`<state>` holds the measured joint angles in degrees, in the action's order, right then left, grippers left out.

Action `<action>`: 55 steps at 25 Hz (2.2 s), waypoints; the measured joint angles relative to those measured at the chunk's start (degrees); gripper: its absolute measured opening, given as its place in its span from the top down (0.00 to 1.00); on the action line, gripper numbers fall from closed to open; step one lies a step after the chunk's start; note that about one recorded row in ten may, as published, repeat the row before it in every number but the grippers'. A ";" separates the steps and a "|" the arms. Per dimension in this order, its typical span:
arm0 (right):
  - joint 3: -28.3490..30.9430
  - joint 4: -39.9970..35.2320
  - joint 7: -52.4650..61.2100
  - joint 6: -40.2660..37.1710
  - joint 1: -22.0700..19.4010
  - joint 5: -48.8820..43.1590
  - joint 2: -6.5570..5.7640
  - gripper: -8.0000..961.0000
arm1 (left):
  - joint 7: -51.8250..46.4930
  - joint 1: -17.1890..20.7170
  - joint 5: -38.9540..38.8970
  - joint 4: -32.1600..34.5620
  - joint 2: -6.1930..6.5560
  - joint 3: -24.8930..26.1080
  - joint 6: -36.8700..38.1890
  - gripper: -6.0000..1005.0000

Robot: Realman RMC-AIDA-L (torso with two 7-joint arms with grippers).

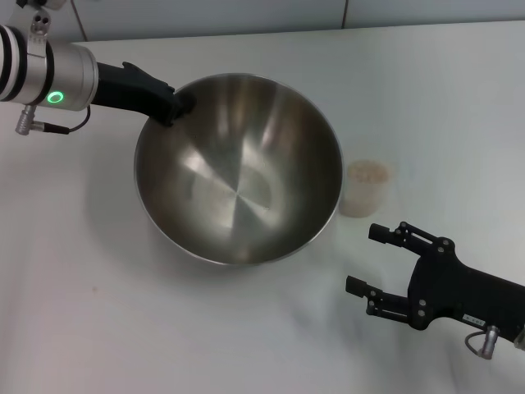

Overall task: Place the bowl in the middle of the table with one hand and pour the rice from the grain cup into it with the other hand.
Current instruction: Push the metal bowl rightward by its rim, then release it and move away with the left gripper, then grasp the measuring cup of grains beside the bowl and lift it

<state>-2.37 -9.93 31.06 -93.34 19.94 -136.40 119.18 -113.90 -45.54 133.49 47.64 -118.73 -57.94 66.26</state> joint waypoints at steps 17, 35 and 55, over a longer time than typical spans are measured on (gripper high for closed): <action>0.00 0.00 -0.04 -0.18 -0.17 0.00 0.00 0.15 | -0.60 0.55 -1.62 -0.81 -0.08 0.05 -2.07 0.74; 0.00 0.10 -0.04 -0.17 -0.16 0.00 0.00 0.15 | -0.61 1.08 -3.17 -0.09 0.17 0.12 -2.65 0.26; 0.28 0.05 -0.04 0.23 0.21 0.00 0.00 0.15 | 14.58 20.04 -41.76 4.29 0.72 6.33 6.36 0.20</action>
<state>-2.10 -9.88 31.03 -93.11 20.15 -136.40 119.18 -99.33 -25.50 91.73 51.93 -118.01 -51.61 72.61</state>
